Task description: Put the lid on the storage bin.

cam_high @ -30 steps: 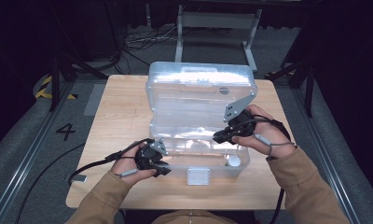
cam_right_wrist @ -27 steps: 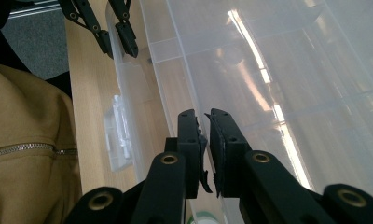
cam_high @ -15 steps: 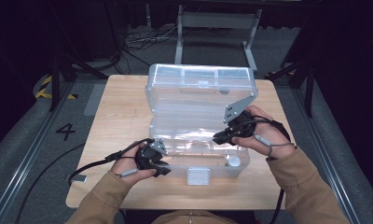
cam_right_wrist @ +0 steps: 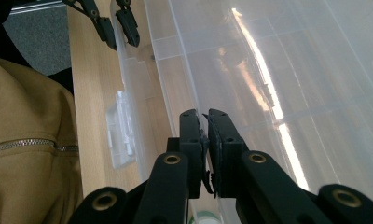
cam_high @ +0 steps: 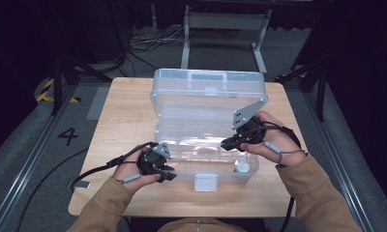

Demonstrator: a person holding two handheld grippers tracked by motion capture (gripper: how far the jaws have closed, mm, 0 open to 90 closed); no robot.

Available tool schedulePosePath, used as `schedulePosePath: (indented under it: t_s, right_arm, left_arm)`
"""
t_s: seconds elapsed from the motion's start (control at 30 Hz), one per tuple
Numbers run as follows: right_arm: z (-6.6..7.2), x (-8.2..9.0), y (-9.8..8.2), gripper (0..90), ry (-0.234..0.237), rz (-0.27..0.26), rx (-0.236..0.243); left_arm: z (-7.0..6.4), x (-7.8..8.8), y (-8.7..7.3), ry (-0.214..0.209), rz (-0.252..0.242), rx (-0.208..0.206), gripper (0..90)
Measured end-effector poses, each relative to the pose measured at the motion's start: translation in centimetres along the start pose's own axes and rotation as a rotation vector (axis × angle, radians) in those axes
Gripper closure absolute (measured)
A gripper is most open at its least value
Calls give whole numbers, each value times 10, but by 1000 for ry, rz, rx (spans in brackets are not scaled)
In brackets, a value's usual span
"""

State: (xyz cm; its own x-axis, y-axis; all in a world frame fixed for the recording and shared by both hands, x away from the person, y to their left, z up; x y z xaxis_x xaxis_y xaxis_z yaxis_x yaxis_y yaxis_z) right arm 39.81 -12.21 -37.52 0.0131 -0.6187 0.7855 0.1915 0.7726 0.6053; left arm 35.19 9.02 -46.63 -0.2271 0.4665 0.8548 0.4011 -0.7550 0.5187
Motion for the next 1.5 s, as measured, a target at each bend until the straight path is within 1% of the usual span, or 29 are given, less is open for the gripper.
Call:
schedulePosePath:
  t_s: [0.07,0.13,0.2,0.27,0.4,0.47,0.57,0.6,0.63,0.67,0.7,0.73,0.8,1.0,1.03,1.1,1.13,1.17,1.23,1.27,1.37,1.43,1.47,1.5]
  right_arm:
    - [0,0,0,850,-2,1,1]
    - [0,0,0,850,-1,0,2]
    - [0,0,0,850,-3,-1,3]
    - [1,-1,0,850,-5,-2,2]
    - [1,-1,-1,850,-5,-5,2]
    - [1,-1,-1,850,-6,-5,3]
    - [1,-1,-1,850,-8,-4,4]
    - [2,-1,-1,850,-9,-5,4]
    - [2,-1,-1,850,-10,-5,2]
    - [2,-1,-1,850,-11,-7,2]
    - [2,-1,-1,850,-11,-7,2]
    - [2,-1,-2,850,-11,-7,2]
    - [2,-2,-2,850,-12,-7,0]
    - [3,-2,-3,851,-15,-8,3]
    - [3,-2,-3,851,-15,-7,2]
    - [4,-2,-3,852,-26,-4,5]
    - [4,-2,-3,852,-26,-4,5]
    - [4,-2,-3,852,-30,-2,7]
    - [5,-3,-3,852,-35,1,11]
    - [5,-3,-3,852,-35,1,11]
    - [6,-4,-3,851,-41,1,7]
    - [7,-4,-4,851,-41,2,6]
    - [7,-4,-4,851,-41,2,6]
    - [7,-4,-4,851,-41,3,8]
  left_arm:
    - [-1,5,2,-7,-23,8,735]
    - [0,9,2,-11,-30,16,727]
    - [0,14,3,-16,-51,23,725]
    - [1,19,6,-19,-80,28,742]
    - [4,29,10,-23,-123,47,745]
    - [3,33,13,-35,-142,48,758]
    - [2,41,20,-44,-189,55,779]
    - [2,45,22,-40,-201,53,783]
    - [2,45,22,-40,-201,53,792]
    - [1,50,26,-52,-232,62,800]
    - [1,50,26,-52,-232,62,804]
    - [2,53,29,-53,-248,68,804]
    - [4,58,32,-37,-264,77,814]
    - [8,74,43,-39,-350,100,854]
    - [9,76,45,-33,-360,109,856]
    - [14,83,48,-4,-383,138,869]
    - [14,83,48,-4,-383,138,875]
    - [15,85,49,2,-393,146,875]
    - [22,92,51,51,-412,172,884]
    - [22,92,51,51,-412,172,888]
    - [34,95,51,105,-424,233,891]
    - [38,95,50,125,-424,260,893]
    - [38,95,50,125,-424,260,893]
    - [40,94,50,136,-426,279,893]
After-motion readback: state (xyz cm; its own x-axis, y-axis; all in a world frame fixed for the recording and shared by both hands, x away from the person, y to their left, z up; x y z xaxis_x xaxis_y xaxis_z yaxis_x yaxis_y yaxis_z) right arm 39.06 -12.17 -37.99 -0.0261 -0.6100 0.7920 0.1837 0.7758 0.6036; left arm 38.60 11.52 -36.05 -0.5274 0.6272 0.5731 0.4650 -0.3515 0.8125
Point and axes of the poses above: each handheld gripper's, and its own axes: x roughly backward along the jaws, y roughly out of its top, z roughly to its left, the point moved 8 cm from there along -x, roughly forward along the jaws, and after that the axes turned 10 degrees about y, right-handed, at the moved point
